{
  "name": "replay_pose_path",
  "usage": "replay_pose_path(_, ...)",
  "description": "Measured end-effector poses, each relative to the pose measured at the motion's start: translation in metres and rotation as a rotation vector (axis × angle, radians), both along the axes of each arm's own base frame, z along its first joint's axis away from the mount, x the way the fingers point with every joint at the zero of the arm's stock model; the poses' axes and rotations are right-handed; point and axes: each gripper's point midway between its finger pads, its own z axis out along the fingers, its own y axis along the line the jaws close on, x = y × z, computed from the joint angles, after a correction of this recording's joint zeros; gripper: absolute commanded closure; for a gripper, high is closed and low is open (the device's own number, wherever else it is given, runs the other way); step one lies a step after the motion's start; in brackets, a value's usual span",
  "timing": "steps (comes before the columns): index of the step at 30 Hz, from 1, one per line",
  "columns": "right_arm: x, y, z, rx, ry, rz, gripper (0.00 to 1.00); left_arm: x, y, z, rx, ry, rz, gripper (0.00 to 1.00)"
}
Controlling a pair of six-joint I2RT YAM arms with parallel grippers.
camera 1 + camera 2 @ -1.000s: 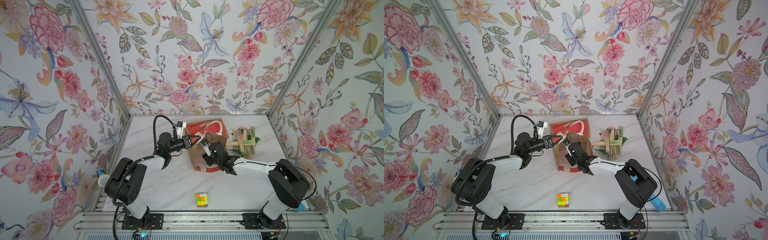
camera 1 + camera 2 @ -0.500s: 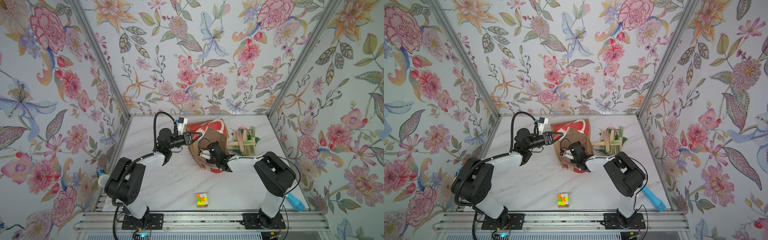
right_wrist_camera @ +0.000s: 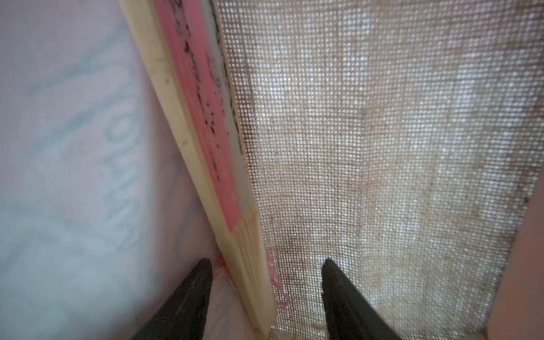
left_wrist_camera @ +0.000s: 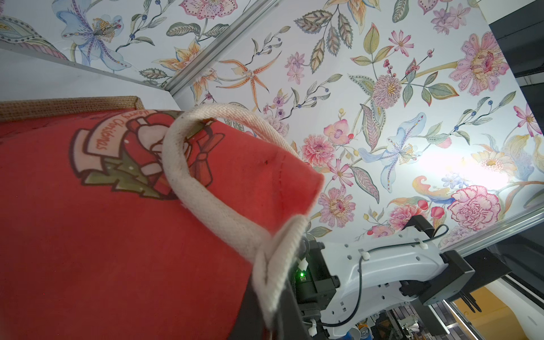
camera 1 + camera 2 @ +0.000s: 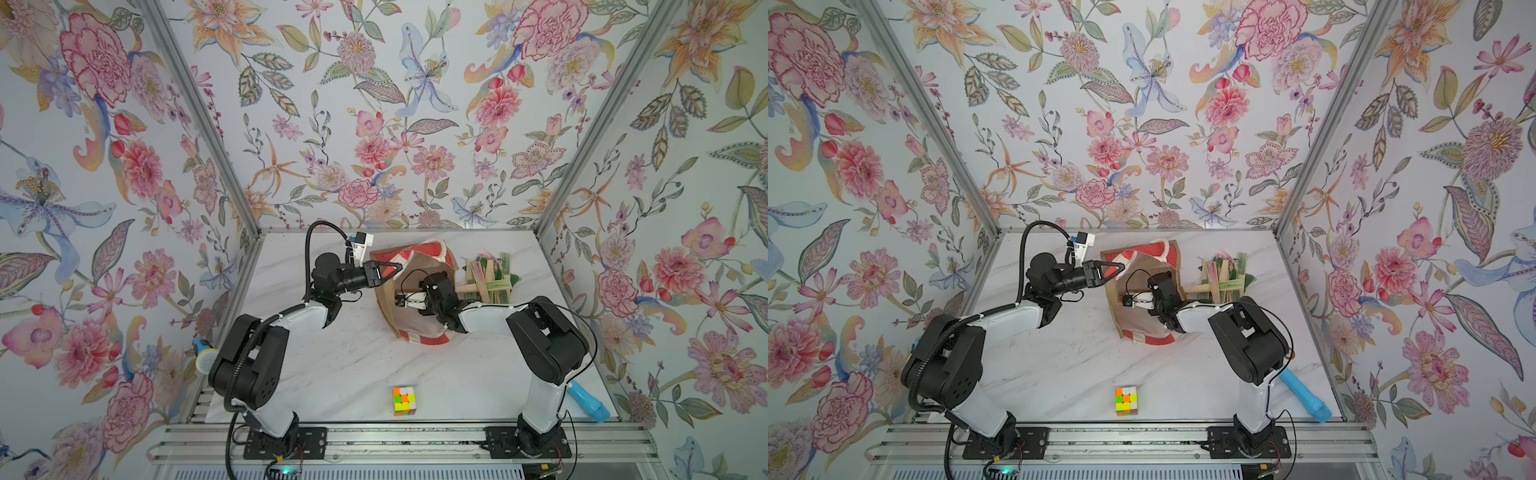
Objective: Take out the folding fans from the tote bags
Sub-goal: Pick up the folding fan from the canvas bag.
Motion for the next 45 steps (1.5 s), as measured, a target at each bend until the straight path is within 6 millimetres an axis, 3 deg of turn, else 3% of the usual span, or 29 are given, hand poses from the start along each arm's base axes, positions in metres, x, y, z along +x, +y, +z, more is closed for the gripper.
replay_pose_path(8,0.000,0.003,-0.014,-0.027,0.018,0.027,0.42,0.002,-0.001,-0.001,-0.023,0.023,-0.005,1.00)
replay_pose_path(14,0.003,0.007,-0.019,-0.043,-0.003,0.044,0.51,0.003,-0.002,0.002,-0.059,0.040,-0.018,1.00)
replay_pose_path(22,0.007,0.014,-0.031,-0.079,-0.030,0.065,0.74,0.002,-0.004,0.004,-0.127,0.072,-0.061,1.00)
replay_pose_path(31,0.010,0.017,-0.029,-0.077,-0.032,0.066,1.00,0.003,-0.004,0.001,-0.127,0.075,-0.063,1.00)
replay_pose_path(39,0.004,0.017,-0.028,-0.060,0.005,0.068,1.00,0.004,-0.002,0.001,-0.120,0.064,-0.054,1.00)
replay_pose_path(45,-0.014,0.020,-0.025,-0.040,0.036,0.071,1.00,0.006,0.000,-0.001,-0.111,0.056,-0.046,1.00)
